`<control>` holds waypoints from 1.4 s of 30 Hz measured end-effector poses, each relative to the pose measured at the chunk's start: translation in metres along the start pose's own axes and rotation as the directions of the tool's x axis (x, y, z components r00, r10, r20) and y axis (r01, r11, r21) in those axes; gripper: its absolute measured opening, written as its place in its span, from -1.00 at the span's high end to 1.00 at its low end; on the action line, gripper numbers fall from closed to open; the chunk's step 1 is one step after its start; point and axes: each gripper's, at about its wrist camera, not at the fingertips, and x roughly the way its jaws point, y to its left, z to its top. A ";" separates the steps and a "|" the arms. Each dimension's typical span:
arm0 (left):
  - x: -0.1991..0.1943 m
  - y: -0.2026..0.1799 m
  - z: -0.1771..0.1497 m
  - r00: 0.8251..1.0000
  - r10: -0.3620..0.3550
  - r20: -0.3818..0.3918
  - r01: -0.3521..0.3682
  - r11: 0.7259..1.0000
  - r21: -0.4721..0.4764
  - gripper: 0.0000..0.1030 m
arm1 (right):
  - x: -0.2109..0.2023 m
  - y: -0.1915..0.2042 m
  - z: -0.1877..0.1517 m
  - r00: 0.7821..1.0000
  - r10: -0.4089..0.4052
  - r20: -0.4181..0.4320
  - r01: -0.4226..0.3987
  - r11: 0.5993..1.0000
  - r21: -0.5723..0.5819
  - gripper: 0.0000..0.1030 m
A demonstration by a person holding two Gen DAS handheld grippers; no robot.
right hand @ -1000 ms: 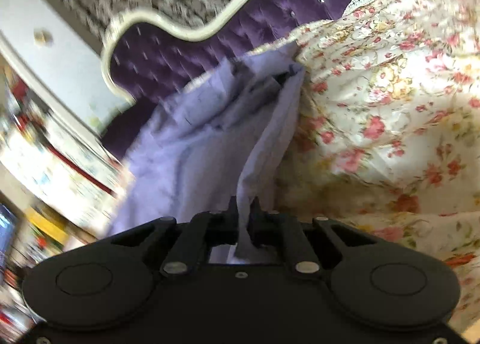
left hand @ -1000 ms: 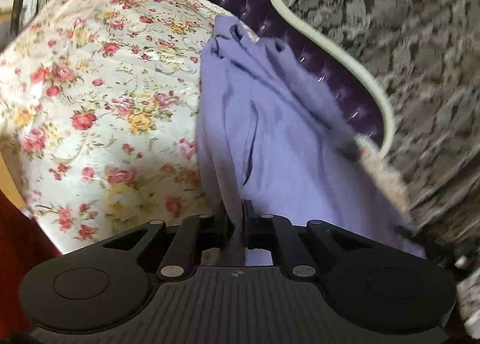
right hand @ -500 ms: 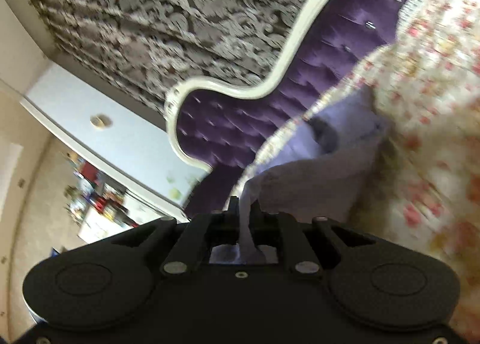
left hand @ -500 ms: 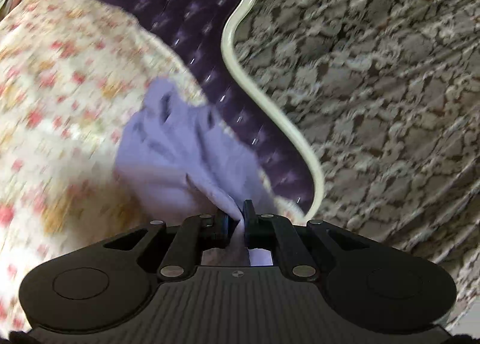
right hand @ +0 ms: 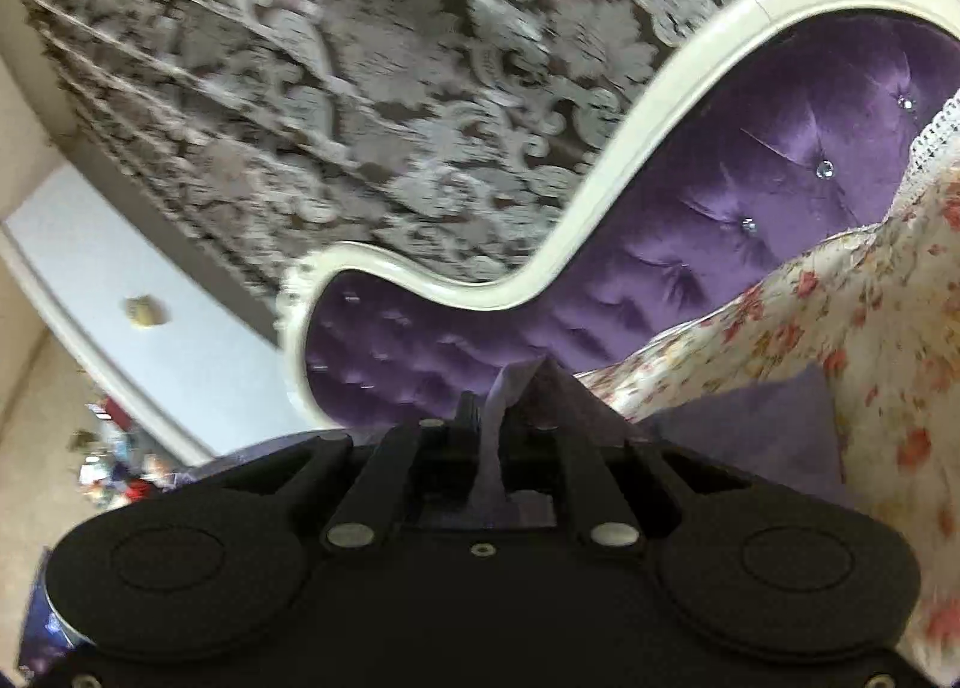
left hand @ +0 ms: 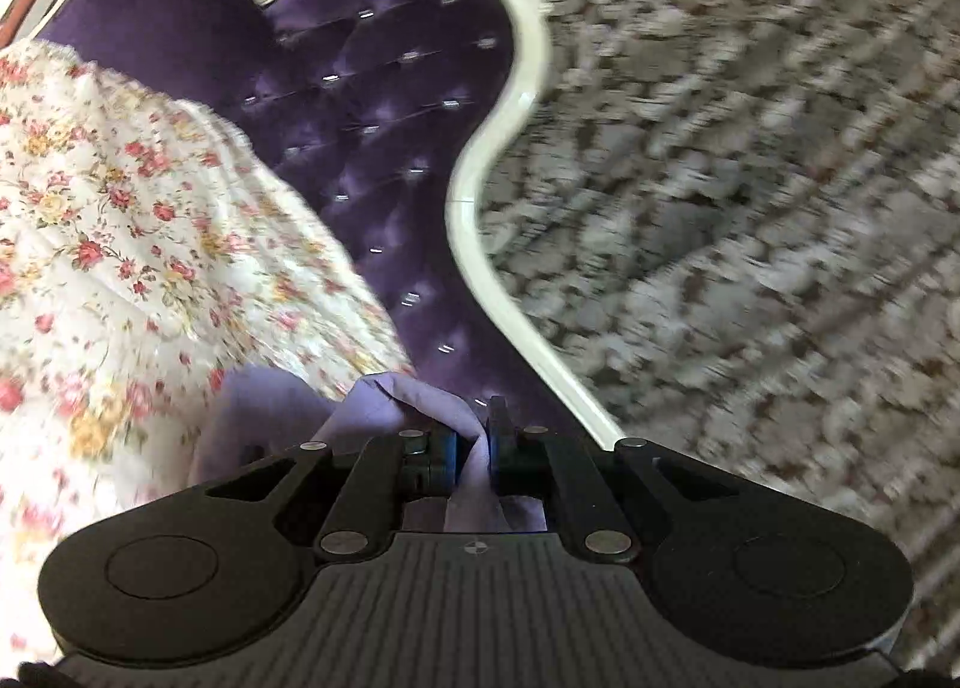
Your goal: Fold small clothes
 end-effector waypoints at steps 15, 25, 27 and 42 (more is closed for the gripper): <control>0.103 0.062 0.014 0.964 0.227 -0.140 -0.232 0.973 -0.015 0.70 | 0.091 -0.079 -0.021 0.952 -0.296 -0.082 0.303 0.949 0.084 0.58; 0.095 0.031 0.029 0.971 0.232 -0.058 -0.229 0.972 0.060 -0.30 | 0.044 -0.057 -0.010 0.947 -0.317 0.048 0.319 0.947 -0.037 -0.57; 0.092 0.022 0.035 0.971 0.240 -0.016 -0.238 0.968 0.084 -0.43 | 0.037 -0.056 -0.008 0.947 -0.321 0.037 0.322 0.945 -0.049 -0.57; 0.052 0.039 -0.032 0.911 0.370 -0.181 -0.291 0.890 0.350 -0.54 | 0.020 -0.050 -0.051 0.923 -0.362 -0.133 0.300 0.891 -0.341 -0.23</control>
